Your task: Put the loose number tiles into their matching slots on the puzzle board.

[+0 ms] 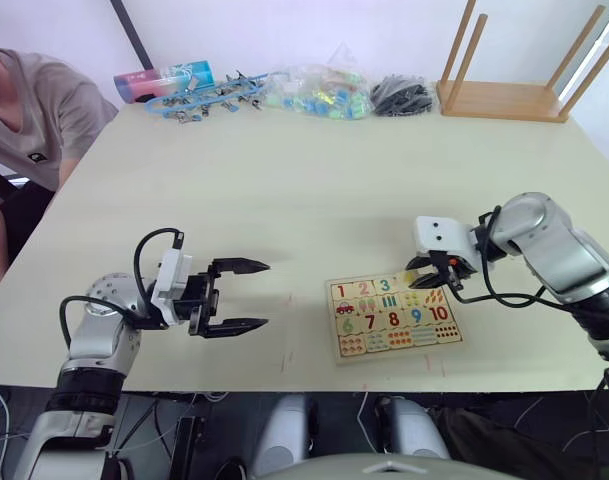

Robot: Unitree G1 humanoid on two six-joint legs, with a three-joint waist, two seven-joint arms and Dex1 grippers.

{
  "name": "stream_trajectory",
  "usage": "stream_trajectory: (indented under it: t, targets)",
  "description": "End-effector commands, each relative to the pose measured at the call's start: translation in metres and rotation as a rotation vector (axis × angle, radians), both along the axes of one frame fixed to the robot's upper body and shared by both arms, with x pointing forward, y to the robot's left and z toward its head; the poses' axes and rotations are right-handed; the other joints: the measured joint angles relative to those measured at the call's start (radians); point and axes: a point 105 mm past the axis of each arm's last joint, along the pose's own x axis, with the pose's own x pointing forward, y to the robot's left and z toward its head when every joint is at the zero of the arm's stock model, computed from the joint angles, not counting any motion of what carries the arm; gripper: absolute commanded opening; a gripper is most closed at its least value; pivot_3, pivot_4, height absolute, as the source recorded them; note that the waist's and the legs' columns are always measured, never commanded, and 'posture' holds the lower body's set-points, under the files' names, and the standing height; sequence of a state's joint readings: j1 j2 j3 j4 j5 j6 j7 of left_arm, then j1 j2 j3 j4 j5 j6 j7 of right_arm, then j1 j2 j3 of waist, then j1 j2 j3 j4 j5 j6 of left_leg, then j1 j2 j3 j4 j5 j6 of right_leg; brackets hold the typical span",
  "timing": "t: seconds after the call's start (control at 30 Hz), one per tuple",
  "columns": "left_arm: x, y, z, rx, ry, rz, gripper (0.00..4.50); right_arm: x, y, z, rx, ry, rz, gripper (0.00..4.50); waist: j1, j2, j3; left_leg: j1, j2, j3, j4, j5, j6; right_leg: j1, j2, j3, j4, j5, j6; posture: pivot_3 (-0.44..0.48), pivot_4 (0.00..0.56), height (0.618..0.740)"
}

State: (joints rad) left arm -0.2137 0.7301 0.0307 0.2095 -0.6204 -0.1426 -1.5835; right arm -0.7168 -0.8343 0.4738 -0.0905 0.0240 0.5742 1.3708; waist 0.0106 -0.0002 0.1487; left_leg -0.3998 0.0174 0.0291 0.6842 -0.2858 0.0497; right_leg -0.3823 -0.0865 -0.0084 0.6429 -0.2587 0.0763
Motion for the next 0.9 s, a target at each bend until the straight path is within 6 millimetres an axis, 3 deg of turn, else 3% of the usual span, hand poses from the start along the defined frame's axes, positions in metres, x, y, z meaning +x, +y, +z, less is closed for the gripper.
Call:
stream_trajectory:
  t: [0.03, 0.9]
  targets:
    - [-0.004, -0.002, 0.008, 0.007, -0.035, -0.038, 4.5, 0.005, 0.002, 0.007, -0.015, -0.047, 0.004, 0.89, 0.0, 0.0, 0.0, 0.0, 0.0, 0.0, 0.0, 0.0, 0.0, 0.0, 0.0, 0.0, 0.0, 0.0, 0.0, 0.0, 0.15, 0.74]
    - [-0.007, -0.004, 0.008, 0.012, -0.033, -0.041, 4.5, 0.001, 0.002, -0.008, -0.064, -0.038, 0.014, 0.89, -0.001, 0.0, 0.0, 0.0, 0.0, 0.0, 0.0, 0.0, 0.0, 0.0, 0.0, 0.0, 0.0, 0.0, 0.0, 0.0, 0.15, 0.74]
